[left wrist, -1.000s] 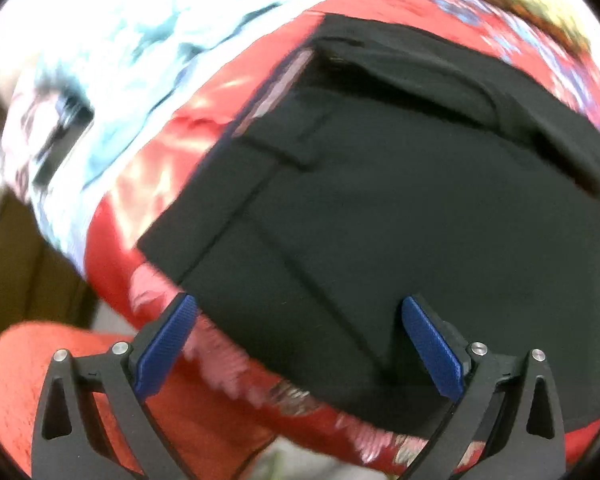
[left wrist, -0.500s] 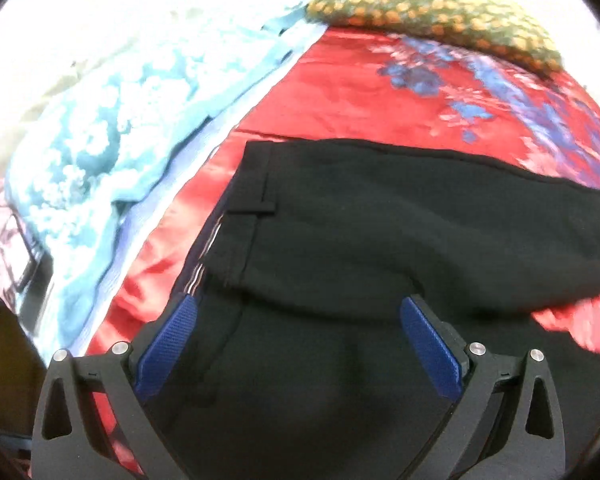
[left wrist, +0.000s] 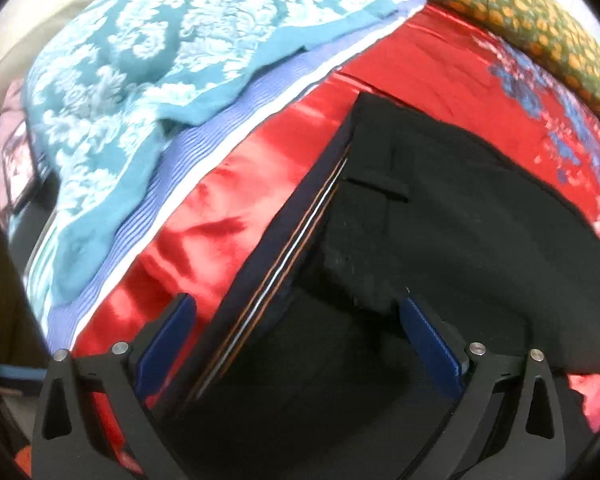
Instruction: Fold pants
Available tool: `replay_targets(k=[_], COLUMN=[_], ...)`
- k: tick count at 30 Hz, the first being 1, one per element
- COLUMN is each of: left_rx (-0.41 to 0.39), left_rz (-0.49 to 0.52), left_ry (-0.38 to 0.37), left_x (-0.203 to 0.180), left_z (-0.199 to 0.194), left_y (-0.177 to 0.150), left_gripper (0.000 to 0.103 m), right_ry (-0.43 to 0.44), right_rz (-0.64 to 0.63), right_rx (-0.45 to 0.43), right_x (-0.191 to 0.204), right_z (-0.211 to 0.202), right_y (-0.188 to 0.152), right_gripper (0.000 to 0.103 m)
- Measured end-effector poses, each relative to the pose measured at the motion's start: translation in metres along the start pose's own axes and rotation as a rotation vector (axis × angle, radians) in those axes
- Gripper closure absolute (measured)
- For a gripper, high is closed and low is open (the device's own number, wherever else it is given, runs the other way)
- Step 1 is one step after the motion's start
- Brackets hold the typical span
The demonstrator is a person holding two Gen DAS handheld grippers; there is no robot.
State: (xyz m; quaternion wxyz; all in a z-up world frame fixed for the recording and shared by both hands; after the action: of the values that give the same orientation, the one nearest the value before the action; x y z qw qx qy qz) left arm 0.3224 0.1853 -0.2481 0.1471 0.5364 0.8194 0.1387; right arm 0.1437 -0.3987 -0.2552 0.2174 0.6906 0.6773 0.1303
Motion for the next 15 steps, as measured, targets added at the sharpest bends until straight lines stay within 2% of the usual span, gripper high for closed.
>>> replay_targets(k=[3, 6, 10, 15], left_rx=[0.0, 0.007, -0.044, -0.08], left_rz=[0.024, 0.161, 0.34, 0.423], left_ry=[-0.096, -0.153, -0.148, -0.147], left_x=[-0.016, -0.051, -0.103, -0.134], left_z=[-0.03, -0.059, -0.09, -0.101], left_y=[-0.021, -0.064, -0.121, -0.149], left_gripper=[0.001, 0.001, 0.001, 0.001], right_ry=[-0.002, -0.014, -0.008, -0.013], right_rz=[0.013, 0.02, 0.033, 0.061], right_rx=[0.0, -0.012, -0.003, -0.046], right_x=[0.0, 0.0, -0.002, -0.008], right_z=[0.0, 0.0, -0.006, -0.023], right_y=[0.0, 0.0, 0.005, 0.007], right_gripper=[0.0, 0.0, 0.0, 0.0])
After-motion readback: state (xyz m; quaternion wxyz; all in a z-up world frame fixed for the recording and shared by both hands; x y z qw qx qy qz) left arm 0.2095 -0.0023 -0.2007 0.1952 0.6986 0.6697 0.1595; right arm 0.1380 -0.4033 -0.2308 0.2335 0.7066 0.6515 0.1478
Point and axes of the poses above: each gripper's, at about its wrist camera, not at the fingertips, and z roughly the way its jaws point, x to its left, y to its top, the point moved 5 cm from there along z, roughly the way its jaws point, and after that the axes turned 8 degrees about -y, right-handed, at the moved point
